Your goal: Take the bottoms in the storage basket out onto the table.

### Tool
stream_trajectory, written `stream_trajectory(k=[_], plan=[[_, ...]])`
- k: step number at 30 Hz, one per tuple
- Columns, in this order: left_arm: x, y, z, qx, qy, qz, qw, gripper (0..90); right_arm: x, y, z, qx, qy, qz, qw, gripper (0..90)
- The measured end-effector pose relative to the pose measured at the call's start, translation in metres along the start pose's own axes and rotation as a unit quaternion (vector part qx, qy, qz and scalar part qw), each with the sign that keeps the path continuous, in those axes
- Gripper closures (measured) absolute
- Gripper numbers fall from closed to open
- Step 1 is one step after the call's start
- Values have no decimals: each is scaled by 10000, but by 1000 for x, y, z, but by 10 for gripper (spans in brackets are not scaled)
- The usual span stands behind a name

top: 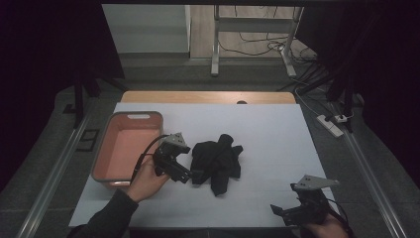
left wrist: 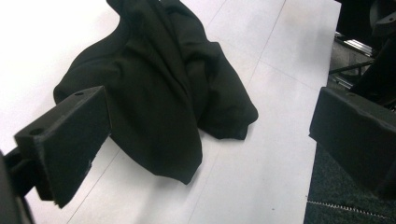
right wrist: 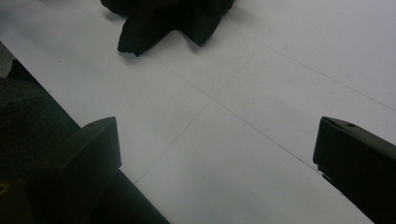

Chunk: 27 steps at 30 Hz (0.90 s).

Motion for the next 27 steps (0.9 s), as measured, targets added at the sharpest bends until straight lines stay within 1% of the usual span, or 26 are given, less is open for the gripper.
stream_trajectory(k=[6,14,21,27], plan=[[0,4,4,29,-40,13,10000,3,0,0,0,-3,5,1,10000,10],[-1,9,10,-24,-65,124,9999,6,0,0,0,-3,3,5,10000,10],[-2,12,16,-109,-65,178,9998,8,0,0,0,0,7,9,10000,10],[-3,17,21,-136,-72,225,9996,9,0,0,0,3,11,13,10000,10]])
Point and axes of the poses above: each handheld gripper's, and its own axes: z roughly backward along the jaws, y roughly out of its underside, x roughly to its left, the point moved 10 cm from there along -z, roughly forward along the jaws, and after that the axes turned 15 degrees about -z, right-handed, at the moved point
